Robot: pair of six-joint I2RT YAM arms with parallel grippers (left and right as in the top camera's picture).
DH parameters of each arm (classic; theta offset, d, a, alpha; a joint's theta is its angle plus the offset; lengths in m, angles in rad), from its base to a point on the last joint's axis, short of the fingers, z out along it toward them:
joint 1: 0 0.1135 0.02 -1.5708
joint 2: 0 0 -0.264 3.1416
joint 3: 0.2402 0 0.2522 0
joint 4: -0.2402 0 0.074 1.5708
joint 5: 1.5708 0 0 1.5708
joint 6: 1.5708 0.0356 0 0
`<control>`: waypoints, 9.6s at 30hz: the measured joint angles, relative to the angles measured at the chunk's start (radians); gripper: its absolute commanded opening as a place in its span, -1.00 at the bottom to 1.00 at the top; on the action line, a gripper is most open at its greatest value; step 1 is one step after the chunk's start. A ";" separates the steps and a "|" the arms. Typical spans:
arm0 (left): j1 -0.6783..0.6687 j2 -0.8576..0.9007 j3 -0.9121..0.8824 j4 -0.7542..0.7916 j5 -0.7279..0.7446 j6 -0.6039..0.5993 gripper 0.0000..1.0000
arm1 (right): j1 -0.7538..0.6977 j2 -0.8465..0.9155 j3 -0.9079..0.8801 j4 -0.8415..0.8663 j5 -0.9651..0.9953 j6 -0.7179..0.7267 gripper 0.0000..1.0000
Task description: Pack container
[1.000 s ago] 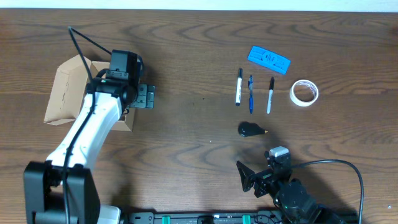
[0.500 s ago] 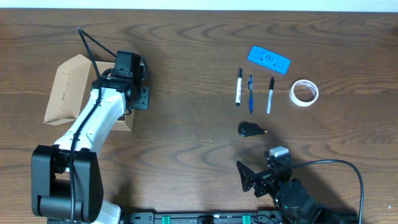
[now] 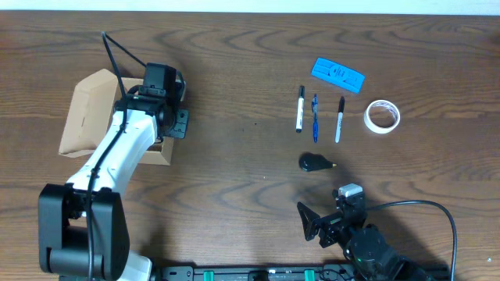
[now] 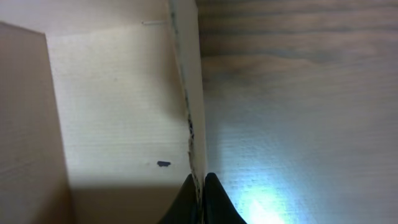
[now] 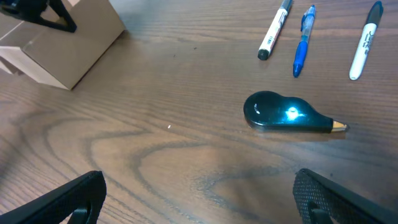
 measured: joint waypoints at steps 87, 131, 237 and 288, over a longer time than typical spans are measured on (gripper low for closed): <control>-0.291 -0.066 0.074 -0.178 0.301 0.959 0.91 | 0.000 0.000 0.000 0.000 0.000 0.000 0.99; -0.133 -0.169 -0.009 -0.199 -0.002 -0.443 1.00 | 0.000 0.000 0.000 0.000 0.000 0.000 0.99; -0.148 -0.646 0.171 -0.644 0.239 0.124 0.91 | 0.000 0.000 0.000 0.000 0.000 0.000 0.99; -0.148 -0.644 0.171 -0.649 0.241 0.127 0.91 | -0.074 0.360 0.421 -0.190 -0.149 0.117 0.98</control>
